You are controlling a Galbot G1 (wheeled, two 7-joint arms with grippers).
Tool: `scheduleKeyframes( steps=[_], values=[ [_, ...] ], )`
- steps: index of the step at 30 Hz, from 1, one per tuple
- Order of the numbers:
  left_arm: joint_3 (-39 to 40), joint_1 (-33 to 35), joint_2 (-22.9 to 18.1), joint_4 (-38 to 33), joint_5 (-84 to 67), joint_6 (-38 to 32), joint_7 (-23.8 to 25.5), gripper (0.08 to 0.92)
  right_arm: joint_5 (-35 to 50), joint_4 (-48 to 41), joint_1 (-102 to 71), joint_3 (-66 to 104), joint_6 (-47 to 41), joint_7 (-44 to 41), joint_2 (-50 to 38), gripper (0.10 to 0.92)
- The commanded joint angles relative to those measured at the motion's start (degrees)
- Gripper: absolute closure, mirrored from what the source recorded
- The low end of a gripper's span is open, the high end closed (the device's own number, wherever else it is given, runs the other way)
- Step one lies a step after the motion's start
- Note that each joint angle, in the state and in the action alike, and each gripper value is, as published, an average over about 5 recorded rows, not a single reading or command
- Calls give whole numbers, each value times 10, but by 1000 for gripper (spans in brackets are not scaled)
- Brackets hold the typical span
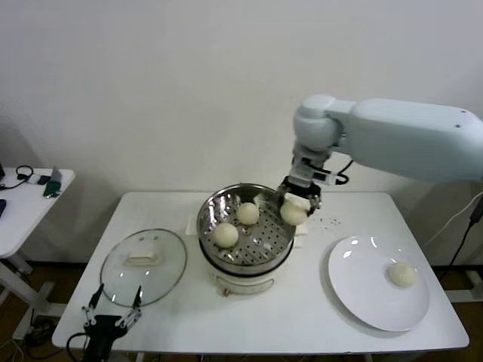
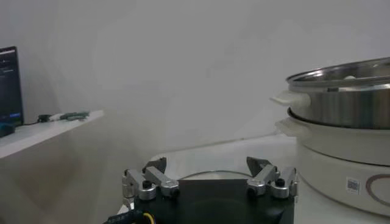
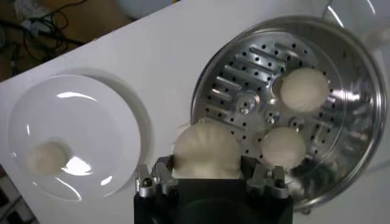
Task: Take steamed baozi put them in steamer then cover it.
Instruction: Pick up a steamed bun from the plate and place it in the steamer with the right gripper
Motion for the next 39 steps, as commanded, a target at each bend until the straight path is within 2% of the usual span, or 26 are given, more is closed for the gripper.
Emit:
scheduleKeyframes(
  steps=[1, 10, 35, 39],
  values=[
    [-1, 3, 2, -1, -5, 2, 0, 177, -60, -62, -86, 28, 34, -14, 143, 321],
    [-1, 8, 4, 5, -7, 1, 0, 177, -101, -114, -144, 23, 63, -17, 181, 321],
    [0, 1, 7, 19, -9, 1, 0, 177, -87, -85, -153, 17, 60, -28, 176, 310],
    [0, 0, 7, 20, -9, 1, -1, 177, -83, -90, -154, 22, 58, -30, 176, 253]
  ],
)
